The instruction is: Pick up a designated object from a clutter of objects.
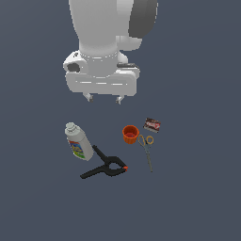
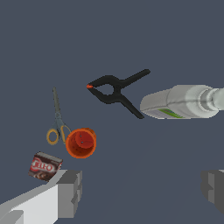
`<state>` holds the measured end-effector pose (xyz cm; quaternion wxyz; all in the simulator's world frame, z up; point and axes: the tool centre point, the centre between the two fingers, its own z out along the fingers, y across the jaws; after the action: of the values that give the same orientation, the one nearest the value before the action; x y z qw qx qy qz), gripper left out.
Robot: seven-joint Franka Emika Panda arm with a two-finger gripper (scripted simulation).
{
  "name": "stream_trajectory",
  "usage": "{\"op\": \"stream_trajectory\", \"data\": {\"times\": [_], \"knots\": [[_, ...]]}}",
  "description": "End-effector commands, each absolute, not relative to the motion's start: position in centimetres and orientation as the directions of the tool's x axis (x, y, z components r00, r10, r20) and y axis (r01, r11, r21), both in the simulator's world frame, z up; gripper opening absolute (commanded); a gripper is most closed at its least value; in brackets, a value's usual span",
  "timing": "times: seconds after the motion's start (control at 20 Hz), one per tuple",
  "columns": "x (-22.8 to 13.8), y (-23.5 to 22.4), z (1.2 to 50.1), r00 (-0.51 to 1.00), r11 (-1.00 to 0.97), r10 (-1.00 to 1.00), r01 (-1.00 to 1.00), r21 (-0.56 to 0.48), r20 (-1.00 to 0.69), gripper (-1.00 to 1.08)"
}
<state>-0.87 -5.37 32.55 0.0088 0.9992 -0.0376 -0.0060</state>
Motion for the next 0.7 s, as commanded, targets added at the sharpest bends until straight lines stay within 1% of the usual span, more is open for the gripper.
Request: {"op": "stream_trajectory", "data": {"times": [0.0,0.3,0.65], "knots": [[-1.0,-5.5,32.6,0.997,-0.997,-0.077,-0.076,0.017,-0.013,1.0],[-0.3,-4.7,31.5,0.997,-0.997,-0.079,-0.079,0.016,-0.011,1.0],[1.5,-2.0,27.7,0.996,-0.996,-0.09,-0.09,0.012,-0.009,1.0]]}}
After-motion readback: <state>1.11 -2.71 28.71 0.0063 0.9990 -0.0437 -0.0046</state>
